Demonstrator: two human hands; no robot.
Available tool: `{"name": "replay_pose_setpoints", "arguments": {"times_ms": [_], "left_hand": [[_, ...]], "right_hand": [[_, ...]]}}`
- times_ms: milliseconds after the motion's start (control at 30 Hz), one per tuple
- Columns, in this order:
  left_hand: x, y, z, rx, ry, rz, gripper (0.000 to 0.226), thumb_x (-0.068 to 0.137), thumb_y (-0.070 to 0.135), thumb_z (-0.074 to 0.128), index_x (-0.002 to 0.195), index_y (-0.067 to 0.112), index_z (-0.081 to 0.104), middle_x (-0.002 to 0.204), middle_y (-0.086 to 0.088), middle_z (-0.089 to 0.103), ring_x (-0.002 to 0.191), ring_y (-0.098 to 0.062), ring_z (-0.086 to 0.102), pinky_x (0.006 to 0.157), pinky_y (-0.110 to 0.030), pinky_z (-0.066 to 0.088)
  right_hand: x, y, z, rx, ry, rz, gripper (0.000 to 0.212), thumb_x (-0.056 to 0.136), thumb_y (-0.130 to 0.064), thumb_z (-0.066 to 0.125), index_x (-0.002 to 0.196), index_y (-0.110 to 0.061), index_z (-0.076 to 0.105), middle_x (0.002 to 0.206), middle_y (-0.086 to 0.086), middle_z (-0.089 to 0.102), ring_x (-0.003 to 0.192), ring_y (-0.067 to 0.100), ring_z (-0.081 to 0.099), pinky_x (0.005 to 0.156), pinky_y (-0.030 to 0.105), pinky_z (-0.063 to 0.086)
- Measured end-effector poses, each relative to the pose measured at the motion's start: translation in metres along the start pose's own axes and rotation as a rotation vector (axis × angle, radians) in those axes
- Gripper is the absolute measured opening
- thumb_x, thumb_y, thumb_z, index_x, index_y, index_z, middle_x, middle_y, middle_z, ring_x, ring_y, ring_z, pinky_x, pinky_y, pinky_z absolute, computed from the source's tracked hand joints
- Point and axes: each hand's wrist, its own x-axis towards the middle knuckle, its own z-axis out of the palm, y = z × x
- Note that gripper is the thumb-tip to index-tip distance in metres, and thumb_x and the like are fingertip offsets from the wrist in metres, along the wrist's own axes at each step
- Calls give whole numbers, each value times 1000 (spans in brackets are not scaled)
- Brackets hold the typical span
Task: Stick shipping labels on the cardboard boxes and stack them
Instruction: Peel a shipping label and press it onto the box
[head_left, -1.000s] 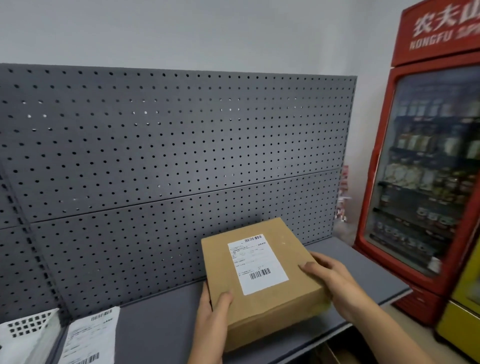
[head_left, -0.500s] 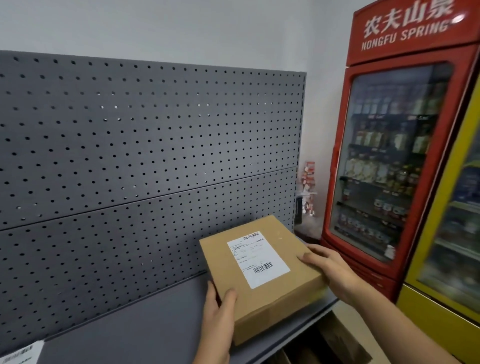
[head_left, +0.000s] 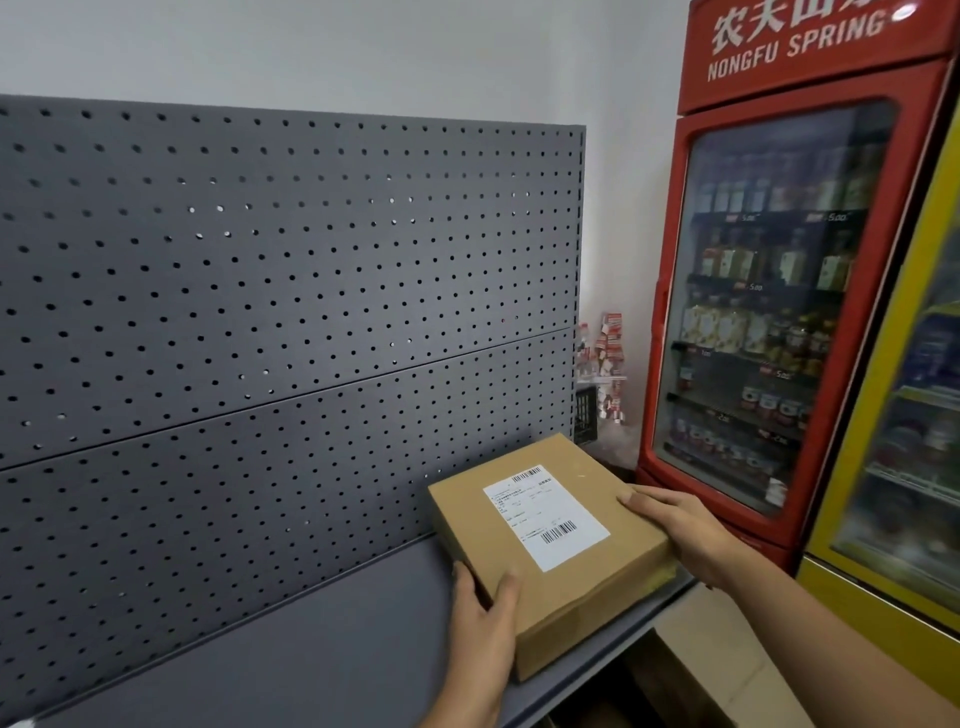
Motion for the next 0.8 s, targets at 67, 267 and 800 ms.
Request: {"name": "replay_pose_setpoints", "arguments": {"times_ms": [67,267,800], "left_hand": [[3,-3,1,12,10,-3,85,98,36,66,165,19,16,146,1,56,130,-16,56,106,-28,43],[12,-15,3,14,34,5,97,94,49,68,166,21,9,159,1,43,143,-19,44,118,-35,37],[29,-30,-10,129,60,76,108,70,77,67,158,28,30,148,8,54,135,-12,53,117,-41,43]], "right_hand": [[4,1,0,-12,-10,-2,50,75,-48,81,118,-23,77,122,-6,72,115,19,62,92,30,44],[12,3,2,-66,-21,-31,40,80,-47,80,115,-27,79,122,-7,73,112,14,64,85,25,46],[20,6,4,-686,107,-255,45,93,-53,63,128,-25,69,120,-11,71,105,5,64,92,31,55]]}}
